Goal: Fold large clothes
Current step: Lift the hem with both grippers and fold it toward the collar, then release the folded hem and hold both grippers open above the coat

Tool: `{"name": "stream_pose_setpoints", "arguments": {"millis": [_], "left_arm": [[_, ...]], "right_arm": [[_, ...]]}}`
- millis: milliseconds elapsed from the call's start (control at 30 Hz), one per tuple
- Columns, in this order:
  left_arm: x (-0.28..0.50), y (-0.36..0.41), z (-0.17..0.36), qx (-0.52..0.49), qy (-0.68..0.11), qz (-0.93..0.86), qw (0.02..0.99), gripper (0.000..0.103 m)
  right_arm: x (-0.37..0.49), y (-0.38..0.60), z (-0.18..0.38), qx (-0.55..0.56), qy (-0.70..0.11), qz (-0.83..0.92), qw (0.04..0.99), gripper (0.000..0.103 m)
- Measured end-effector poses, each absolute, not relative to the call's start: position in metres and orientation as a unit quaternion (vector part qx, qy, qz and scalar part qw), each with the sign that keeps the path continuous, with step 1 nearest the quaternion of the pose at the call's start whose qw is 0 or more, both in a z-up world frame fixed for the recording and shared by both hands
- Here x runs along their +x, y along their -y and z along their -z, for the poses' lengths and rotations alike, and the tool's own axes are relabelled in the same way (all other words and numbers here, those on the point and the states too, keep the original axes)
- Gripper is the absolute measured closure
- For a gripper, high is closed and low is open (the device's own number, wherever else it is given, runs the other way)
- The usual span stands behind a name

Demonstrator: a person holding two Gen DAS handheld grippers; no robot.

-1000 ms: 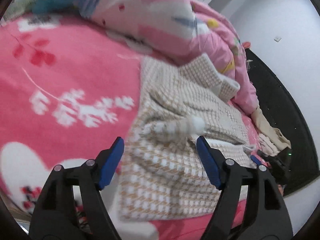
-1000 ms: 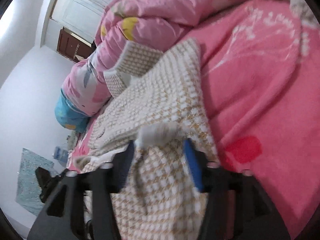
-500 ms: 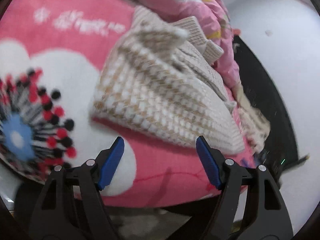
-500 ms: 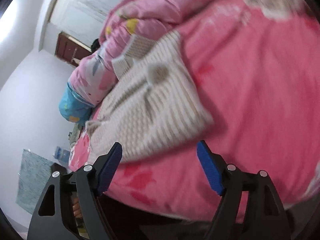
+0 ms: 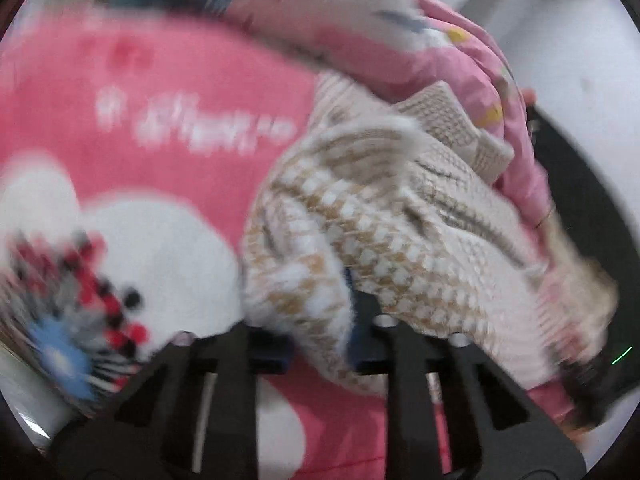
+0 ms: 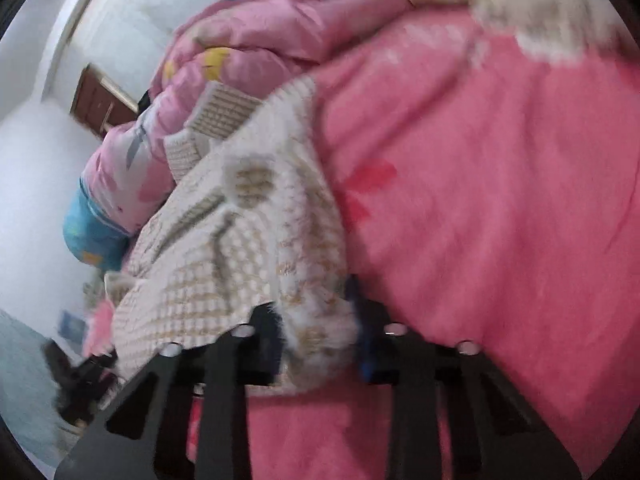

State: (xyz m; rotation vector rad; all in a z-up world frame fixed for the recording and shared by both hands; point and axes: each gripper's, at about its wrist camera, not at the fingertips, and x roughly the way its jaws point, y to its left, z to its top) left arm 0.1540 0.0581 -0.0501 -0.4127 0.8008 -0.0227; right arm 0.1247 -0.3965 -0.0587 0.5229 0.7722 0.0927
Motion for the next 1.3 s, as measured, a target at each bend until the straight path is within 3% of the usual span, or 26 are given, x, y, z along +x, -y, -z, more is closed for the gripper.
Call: {"name": "stream_pose_setpoints", "arguments": {"millis": [133, 300, 467, 500, 633, 700, 800, 1067, 1300], "left_arm": [[0.127, -0.040, 0.005, -0.123, -0.344, 0.023, 0.931, 0.094], [0.088, -0.039, -0.023, -0.110, -0.336, 0.054, 0.934, 0.094], [0.052, -0.050, -0.007, -0.129, -0.378, 0.081, 0.913, 0.093], [0.051, -0.052, 0.005, -0.129, -0.391, 0.082, 0.908, 0.088], [0.059, -0.053, 0.053, -0.127, -0.455, 0.061, 0.879, 0.073], [0.054, -0.058, 0.054, -0.130, -0.448, 0.054, 0.883, 0.066], [0.040, -0.068, 0.038, -0.123, -0.415, 0.052, 0.900, 0.046], [0.028, -0.066, 0.006, -0.096, -0.367, 0.095, 0.920, 0.038], [0.065, -0.028, 0.018, -0.029, -0.397, 0.099, 0.912, 0.037]], "right_arm": [[0.102, 0.393, 0.011, 0.220, -0.325, -0.054, 0.918, 0.087], [0.067, 0.407, -0.018, 0.233, -0.298, -0.066, 0.923, 0.088], [0.034, 0.427, 0.014, 0.270, -0.327, -0.071, 0.903, 0.087], [0.037, 0.432, 0.029, 0.282, -0.344, -0.072, 0.893, 0.086], [0.057, 0.454, 0.100, 0.344, -0.450, -0.061, 0.822, 0.069], [0.053, 0.463, 0.097, 0.373, -0.446, -0.077, 0.810, 0.066], [0.043, 0.465, 0.061, 0.308, -0.450, -0.014, 0.838, 0.046], [0.047, 0.393, -0.010, 0.138, -0.431, 0.017, 0.892, 0.029], [0.079, 0.277, -0.014, 0.026, -0.436, -0.075, 0.896, 0.028]]}}
